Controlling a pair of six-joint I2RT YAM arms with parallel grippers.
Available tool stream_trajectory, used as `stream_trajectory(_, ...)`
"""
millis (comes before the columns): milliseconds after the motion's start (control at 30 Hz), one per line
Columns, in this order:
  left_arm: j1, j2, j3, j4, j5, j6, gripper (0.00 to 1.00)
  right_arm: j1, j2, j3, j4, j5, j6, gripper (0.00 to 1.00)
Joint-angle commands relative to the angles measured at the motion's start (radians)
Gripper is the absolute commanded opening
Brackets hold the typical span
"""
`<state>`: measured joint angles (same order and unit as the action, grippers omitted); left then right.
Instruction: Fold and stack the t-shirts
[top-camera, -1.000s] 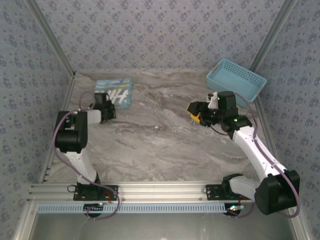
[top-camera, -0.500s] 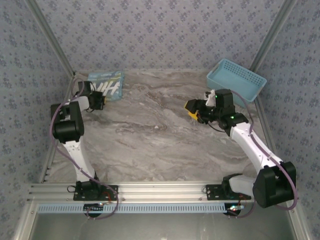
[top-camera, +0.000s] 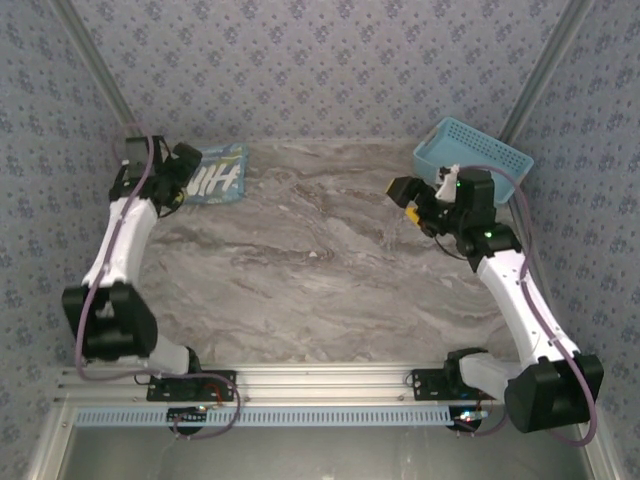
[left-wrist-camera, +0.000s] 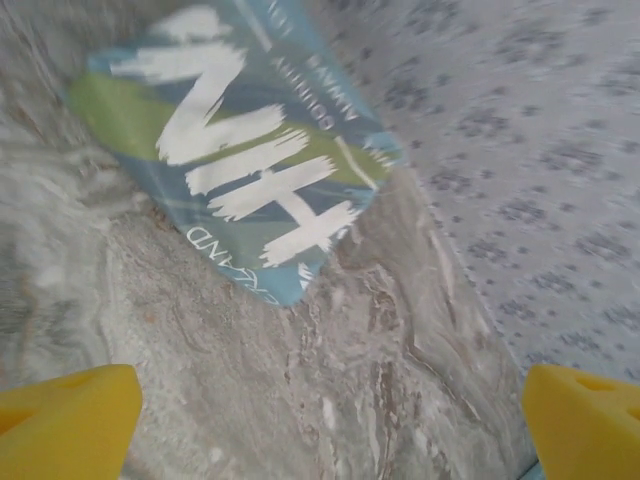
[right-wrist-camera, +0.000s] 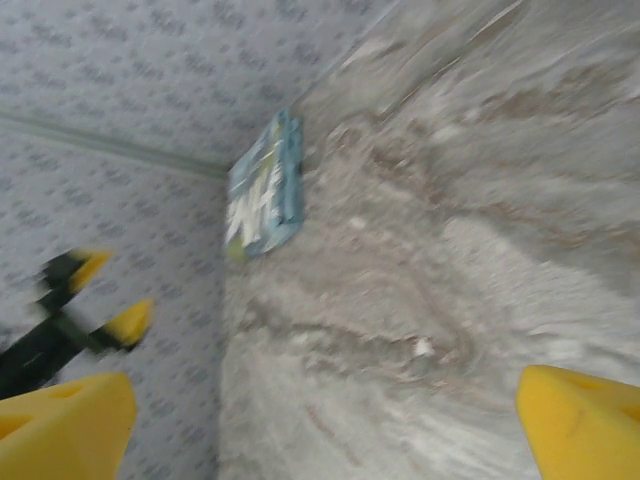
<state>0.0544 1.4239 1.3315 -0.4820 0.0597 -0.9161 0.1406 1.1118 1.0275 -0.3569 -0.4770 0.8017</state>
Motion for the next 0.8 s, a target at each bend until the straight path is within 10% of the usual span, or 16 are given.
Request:
stream_trajectory(0,-0.036,-0.093,-0.069,-0.239,-0.217,0.187,0.98,-0.016,-0.062,0.072,-0.223,0.278,-0.161,1.00)
stream_trajectory(133,-0.138,-0.277,-0.221,-0.186,-0.628,0.246,0.98,-0.023,-0.105,0.021,-0.314,0.797,-0.262,1.00)
stream_trajectory(233,-0.154,-0.436,-0.516,0.215,-0.721,0.451,0.98,-0.048,-0.169,-0.240,0.065,0.790,-0.519,1.00)
stream_trajectory(367,-0.112,-0.466,-0.837,0.666,-0.562,0.690,0.98,-0.050,-0.168,-0.535,0.471,0.809,-0.691,1.00)
stream_trajectory(767,-0.059,-0.007,-0.817,0.974,-0.361,0.775,0.98,-0.098,0.328,-0.591,1.036,0.669,-0.810,1.00)
